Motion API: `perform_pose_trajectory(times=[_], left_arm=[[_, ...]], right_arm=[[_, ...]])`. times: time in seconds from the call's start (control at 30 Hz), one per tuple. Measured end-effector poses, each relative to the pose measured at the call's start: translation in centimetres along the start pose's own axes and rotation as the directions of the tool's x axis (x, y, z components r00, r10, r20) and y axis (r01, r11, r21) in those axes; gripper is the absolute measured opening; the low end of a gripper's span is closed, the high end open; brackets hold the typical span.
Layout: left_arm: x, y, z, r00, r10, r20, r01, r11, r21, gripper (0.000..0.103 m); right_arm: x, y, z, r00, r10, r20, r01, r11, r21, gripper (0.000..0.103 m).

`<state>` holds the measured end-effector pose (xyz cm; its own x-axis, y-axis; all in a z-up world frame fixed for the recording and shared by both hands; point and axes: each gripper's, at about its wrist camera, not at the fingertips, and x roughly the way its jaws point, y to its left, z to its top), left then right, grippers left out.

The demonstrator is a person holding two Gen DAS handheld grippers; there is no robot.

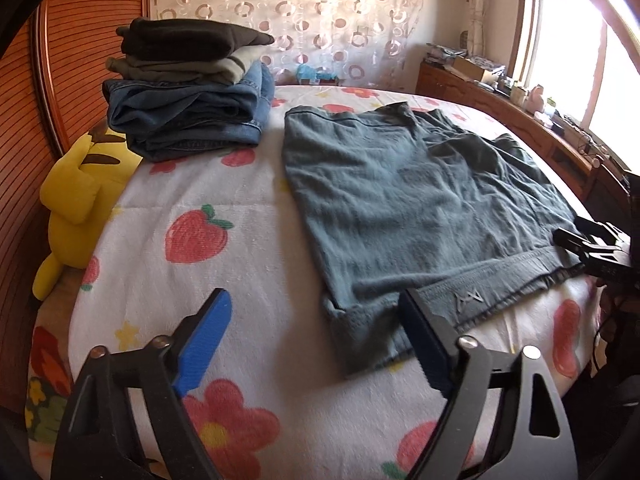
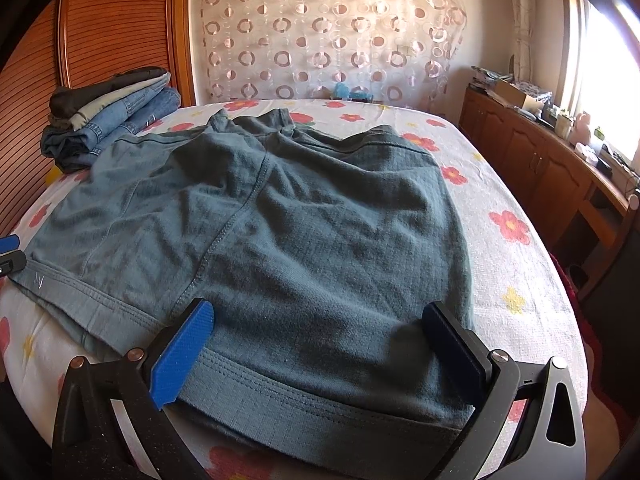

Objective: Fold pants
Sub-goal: 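Lower the left tool to the shorts leg hem and grasp it, then lift the held leg with the left tool, fold it over the other leg, release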

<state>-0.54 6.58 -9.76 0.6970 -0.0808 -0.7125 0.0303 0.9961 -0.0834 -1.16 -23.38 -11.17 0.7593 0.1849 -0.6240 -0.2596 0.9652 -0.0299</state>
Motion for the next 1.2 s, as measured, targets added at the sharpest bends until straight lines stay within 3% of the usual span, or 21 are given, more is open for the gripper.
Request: perform_pose_trajectory(times=[0.23, 0.47, 0.57, 0.8, 0.9, 1.2], left_arm=[[-0.4, -0.2, -0.7, 0.997, -0.071, -0.028, 0.071, 0.997, -0.014, 0.048], [-0.7, -0.5, -0.9, 0.994, -0.101, -0.037, 0.1, 0.995, -0.017, 0.029], [-0.7, -0.7, -0.8, 0.994, -0.107, -0.03, 0.106, 0.994, -0.005, 0.011], [-2.7, -1.6, 3.2, 0.987, -0.152, 0.044, 0.151, 0.988, 0.038, 0.01], [-2.8, -2.7, 4.7, 0.982, -0.181, 0.057, 0.177, 0.982, 0.069, 0.009], [-1.5, -5.5, 7.4, 0.975, -0.219, 0.044, 0.211, 0.968, 0.138, 0.009]], right_arm=[[1.0, -0.5, 0.4, 1.0, 0.008, 0.003, -0.008, 1.0, -0.002, 0.103], [1.3, -0.8, 0.8, 1.0, 0.011, 0.019, -0.011, 1.0, 0.001, 0.103], [1.4, -0.7, 0.9, 1.0, 0.01, 0.02, -0.01, 1.0, 0.001, 0.103], [1.6, -0.8, 1.6, 1.0, 0.024, 0.003, -0.024, 1.0, 0.0, 0.101], [1.3, -0.7, 1.9, 0.999, 0.038, -0.003, -0.038, 0.999, -0.014, 0.089], [0.5, -1.6, 2.4, 0.999, 0.039, -0.002, -0.039, 0.999, 0.0, 0.067]])
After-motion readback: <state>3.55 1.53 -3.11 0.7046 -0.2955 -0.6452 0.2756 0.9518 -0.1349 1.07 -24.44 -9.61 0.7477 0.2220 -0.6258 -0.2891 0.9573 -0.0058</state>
